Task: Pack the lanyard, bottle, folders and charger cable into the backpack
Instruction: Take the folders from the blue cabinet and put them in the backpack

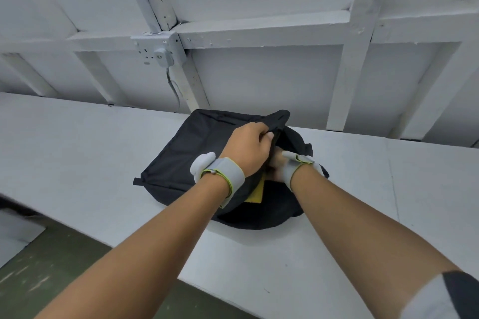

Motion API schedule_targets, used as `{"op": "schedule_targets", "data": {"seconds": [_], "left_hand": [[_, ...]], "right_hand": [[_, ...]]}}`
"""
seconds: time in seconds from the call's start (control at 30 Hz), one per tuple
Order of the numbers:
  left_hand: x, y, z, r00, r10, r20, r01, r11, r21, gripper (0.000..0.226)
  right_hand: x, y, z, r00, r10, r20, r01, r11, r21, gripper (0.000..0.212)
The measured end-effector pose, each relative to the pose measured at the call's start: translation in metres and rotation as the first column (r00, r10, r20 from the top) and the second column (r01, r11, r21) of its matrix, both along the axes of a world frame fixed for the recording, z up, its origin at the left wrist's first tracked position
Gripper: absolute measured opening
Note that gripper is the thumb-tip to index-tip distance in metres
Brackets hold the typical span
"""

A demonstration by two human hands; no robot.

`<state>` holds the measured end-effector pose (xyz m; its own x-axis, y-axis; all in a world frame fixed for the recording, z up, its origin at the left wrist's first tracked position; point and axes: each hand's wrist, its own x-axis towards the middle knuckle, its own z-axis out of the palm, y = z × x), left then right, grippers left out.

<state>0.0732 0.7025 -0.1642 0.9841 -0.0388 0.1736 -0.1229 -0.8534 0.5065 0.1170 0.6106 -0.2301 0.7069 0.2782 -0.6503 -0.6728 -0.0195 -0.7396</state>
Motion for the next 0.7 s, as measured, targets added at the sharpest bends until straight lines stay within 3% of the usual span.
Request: {"op": "schedule_targets", "data": {"seconds": [0.17,0.33,0.4,0.53,0.6,0.7], "left_hand": [[0.003,0.019,-0.031,0.976,0.001,-0.219,-0.023,0.995,-0.101,0.027],[0.004,0.021,-0.066,0.856,-0.147,-0.495,0.047,0.977,-0.209,0.045],[0.003,0.024,-0.075,0.801,-0.208,-0.561,0.051,0.958,-0.282,0.054],[0.005,0.041,-0.07,0.802,-0.221,-0.556,-0.117,0.853,-0.508,0.042],[0.0,0.06,-0.059,0.851,-0.158,-0.501,-0.185,0.802,-0.567,0.036],[-0.013,0.093,-0.038,0.9,-0.038,-0.434,-0.25,0.772,-0.585,0.031]], "right_hand": [[0.011,-0.025,-0.003,0.999,-0.043,-0.03,0.042,0.998,-0.037,0.023],[0.018,-0.053,0.016,0.962,-0.273,-0.027,0.274,0.958,0.08,0.03],[0.017,-0.057,0.033,0.932,-0.352,0.09,0.351,0.936,0.031,0.028],[0.008,-0.039,0.057,0.841,-0.222,0.493,0.429,0.83,-0.357,0.044],[-0.001,-0.013,0.062,0.775,-0.096,0.625,0.42,0.818,-0.394,0.033],[-0.011,0.031,0.065,0.789,0.036,0.613,0.212,0.921,-0.327,0.017]]}}
